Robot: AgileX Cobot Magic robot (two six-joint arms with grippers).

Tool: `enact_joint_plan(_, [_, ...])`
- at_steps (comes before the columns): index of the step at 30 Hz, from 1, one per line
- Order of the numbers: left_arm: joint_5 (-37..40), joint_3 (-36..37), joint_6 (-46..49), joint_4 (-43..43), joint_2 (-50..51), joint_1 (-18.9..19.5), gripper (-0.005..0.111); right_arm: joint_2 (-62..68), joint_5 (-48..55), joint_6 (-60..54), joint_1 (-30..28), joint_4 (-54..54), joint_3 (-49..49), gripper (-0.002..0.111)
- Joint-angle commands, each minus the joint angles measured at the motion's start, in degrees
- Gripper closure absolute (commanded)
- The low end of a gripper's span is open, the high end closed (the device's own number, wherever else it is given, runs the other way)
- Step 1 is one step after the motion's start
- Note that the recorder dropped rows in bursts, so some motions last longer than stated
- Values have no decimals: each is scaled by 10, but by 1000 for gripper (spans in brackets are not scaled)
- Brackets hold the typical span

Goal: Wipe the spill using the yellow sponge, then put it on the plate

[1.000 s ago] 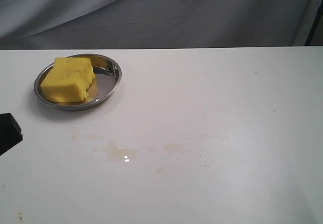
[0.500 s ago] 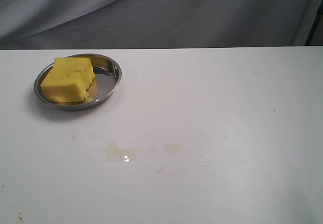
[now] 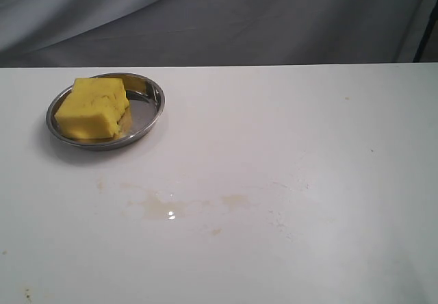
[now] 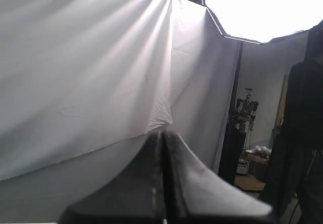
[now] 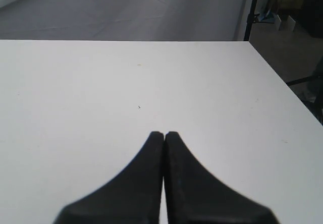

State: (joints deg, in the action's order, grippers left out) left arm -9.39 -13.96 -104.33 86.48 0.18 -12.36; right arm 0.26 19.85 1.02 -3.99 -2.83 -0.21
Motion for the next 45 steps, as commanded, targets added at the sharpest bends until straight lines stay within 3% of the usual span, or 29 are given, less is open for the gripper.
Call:
enact_joint_plan(1, [8,3,-5,-20,-2,-3,107,-3,-2,-6,0,3,2,108])
enact_joint_plan(7, [-6,3,-3,-20,-2,-3,107,-3,-2,-6,0,3,2,108])
enact_joint_plan(10, [-7,4,26,-66,-2,-3,107,-3,-2,-6,0,3,2,108])
enact_joint_plan(12, [-12,4,152,-201,-2,-3,107,-3,-2,-6,0,3,2,108])
enact_joint_plan(16, [-29,4,519,-541,-2,-3,107,-3,-2,-6,0,3,2,108])
enact_joint_plan(19, [14,4,725,-751,-2,-3,107,-3,-2,-6,0,3,2,108])
enact_joint_plan(22, [97,4,938,-913,-2,-3,107,-3,-2,-6,0,3,2,108])
enact_joint_plan(25, [153,4,1085,-1003,-2,-3,107,-3,-2,-6,0,3,2,108])
enact_joint_plan(32, [215,4,1126,-1007,-2,-3,107,-3,-2,-6,0,3,2,108])
enact_joint_plan(39, [278,4,1128,-952,-2,-3,107,-3,-2,-6,0,3,2,108])
enact_joint_plan(45, [264,51,1075,-911,-2,-3,107,-3,-2,-6,0,3,2,108])
